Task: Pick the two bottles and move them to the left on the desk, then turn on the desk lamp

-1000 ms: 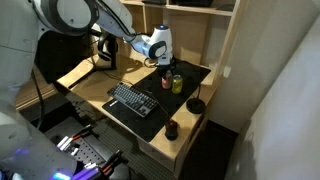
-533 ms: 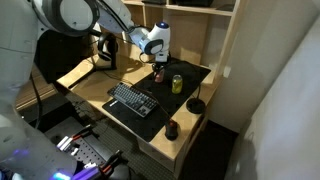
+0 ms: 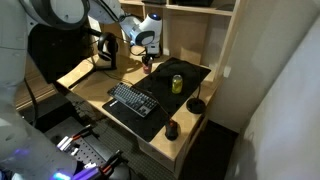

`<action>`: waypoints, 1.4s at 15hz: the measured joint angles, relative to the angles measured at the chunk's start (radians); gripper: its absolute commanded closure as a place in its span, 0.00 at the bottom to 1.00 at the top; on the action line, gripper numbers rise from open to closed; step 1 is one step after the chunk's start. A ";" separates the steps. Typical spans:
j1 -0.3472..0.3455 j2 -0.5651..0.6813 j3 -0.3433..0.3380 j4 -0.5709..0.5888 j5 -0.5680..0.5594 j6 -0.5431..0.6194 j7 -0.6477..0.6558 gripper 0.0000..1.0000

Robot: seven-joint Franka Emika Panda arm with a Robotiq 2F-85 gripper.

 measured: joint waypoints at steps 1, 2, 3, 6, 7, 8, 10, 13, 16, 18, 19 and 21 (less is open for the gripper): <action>0.001 0.001 -0.005 0.000 0.000 0.000 0.000 0.56; 0.004 0.001 -0.005 0.000 0.000 -0.001 -0.006 0.56; 0.009 0.001 0.002 0.000 0.002 -0.001 -0.020 0.56; 0.047 -0.007 0.051 0.000 0.035 0.013 -0.077 0.56; 0.066 -0.009 0.071 0.001 0.045 0.021 -0.097 0.56; 0.090 -0.010 0.086 0.001 0.046 0.039 -0.112 0.56; 0.152 -0.003 0.085 0.001 0.021 0.083 -0.117 0.31; 0.198 0.007 0.071 0.001 0.006 0.112 -0.116 0.56; 0.215 0.018 0.048 0.004 -0.037 0.112 -0.114 0.56; 0.245 0.043 0.026 0.025 -0.095 0.114 -0.098 0.56; 0.267 0.062 0.015 0.045 -0.123 0.114 -0.083 0.56; 0.311 0.109 -0.007 0.100 -0.175 0.119 -0.053 0.56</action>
